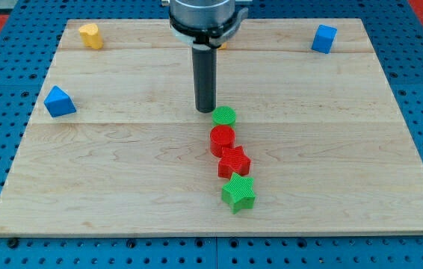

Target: Slide the yellow hexagon left a bit

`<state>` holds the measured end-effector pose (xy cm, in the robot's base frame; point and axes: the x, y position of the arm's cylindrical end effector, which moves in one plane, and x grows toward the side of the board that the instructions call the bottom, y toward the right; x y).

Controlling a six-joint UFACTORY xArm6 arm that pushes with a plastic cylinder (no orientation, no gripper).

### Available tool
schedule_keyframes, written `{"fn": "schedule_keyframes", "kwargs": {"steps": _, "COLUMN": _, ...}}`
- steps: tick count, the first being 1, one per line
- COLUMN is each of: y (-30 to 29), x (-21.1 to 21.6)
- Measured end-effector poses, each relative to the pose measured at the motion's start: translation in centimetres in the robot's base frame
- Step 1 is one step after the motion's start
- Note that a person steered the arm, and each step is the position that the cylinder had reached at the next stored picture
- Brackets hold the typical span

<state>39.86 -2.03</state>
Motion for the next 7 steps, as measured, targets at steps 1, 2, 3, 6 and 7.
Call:
{"fn": "schedule_keyframes", "kwargs": {"steps": 1, "y": -6.7, "x": -2.6}}
{"fn": "schedule_keyframes", "kwargs": {"steps": 2, "y": -12.9, "x": 0.8}}
{"fn": "schedule_keyframes", "kwargs": {"steps": 3, "y": -17.2, "x": 5.6}}
{"fn": "schedule_keyframes", "kwargs": {"steps": 6, "y": -25.6, "x": 1.5}}
{"fn": "schedule_keyframes", "kwargs": {"steps": 7, "y": -28.5, "x": 0.2}}
